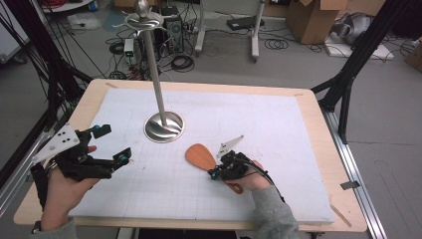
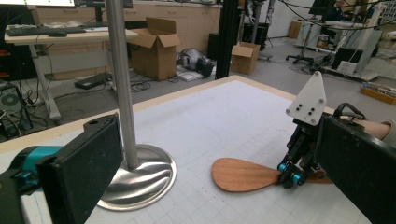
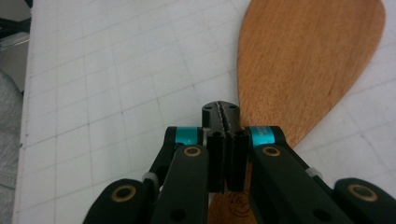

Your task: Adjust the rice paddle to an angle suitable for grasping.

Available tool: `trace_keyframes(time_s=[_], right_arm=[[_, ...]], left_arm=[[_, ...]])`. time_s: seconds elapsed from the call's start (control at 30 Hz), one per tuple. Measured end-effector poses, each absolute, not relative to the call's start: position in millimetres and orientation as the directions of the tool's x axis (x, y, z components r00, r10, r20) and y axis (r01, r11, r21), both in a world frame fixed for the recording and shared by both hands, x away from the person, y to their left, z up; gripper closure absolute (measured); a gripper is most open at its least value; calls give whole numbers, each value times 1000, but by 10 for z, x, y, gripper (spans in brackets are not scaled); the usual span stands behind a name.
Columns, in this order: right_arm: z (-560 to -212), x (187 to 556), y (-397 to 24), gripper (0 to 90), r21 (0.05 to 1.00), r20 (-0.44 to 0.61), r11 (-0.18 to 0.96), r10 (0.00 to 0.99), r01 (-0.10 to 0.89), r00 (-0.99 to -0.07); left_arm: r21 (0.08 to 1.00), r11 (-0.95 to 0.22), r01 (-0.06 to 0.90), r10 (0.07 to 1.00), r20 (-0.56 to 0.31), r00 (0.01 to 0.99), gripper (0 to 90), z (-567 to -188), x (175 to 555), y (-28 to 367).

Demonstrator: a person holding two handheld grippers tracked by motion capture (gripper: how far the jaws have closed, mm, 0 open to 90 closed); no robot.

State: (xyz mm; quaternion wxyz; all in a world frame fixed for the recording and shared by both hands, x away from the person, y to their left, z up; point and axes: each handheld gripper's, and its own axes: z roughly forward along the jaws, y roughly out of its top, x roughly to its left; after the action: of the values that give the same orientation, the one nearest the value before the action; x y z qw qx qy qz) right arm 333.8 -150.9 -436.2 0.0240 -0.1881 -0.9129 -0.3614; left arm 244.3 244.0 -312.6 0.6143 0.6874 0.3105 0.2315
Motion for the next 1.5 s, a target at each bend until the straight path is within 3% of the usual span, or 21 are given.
trace_keyframes(time_s=[0.93,1.27,1.5], right_arm=[[-4364,3502,-1992,891,660,141,579,531,479,-836],[-4255,3473,-1902,890,731,122,530,519,430,-846],[-4175,3499,-1618,890,774,99,503,504,385,-858]], left_arm=[[987,-57,148,713,-64,699,18,-3143,2455,2433],[987,-54,151,716,-67,695,18,-3150,2470,2466],[987,-51,152,720,-69,691,18,-3155,2464,2468]])
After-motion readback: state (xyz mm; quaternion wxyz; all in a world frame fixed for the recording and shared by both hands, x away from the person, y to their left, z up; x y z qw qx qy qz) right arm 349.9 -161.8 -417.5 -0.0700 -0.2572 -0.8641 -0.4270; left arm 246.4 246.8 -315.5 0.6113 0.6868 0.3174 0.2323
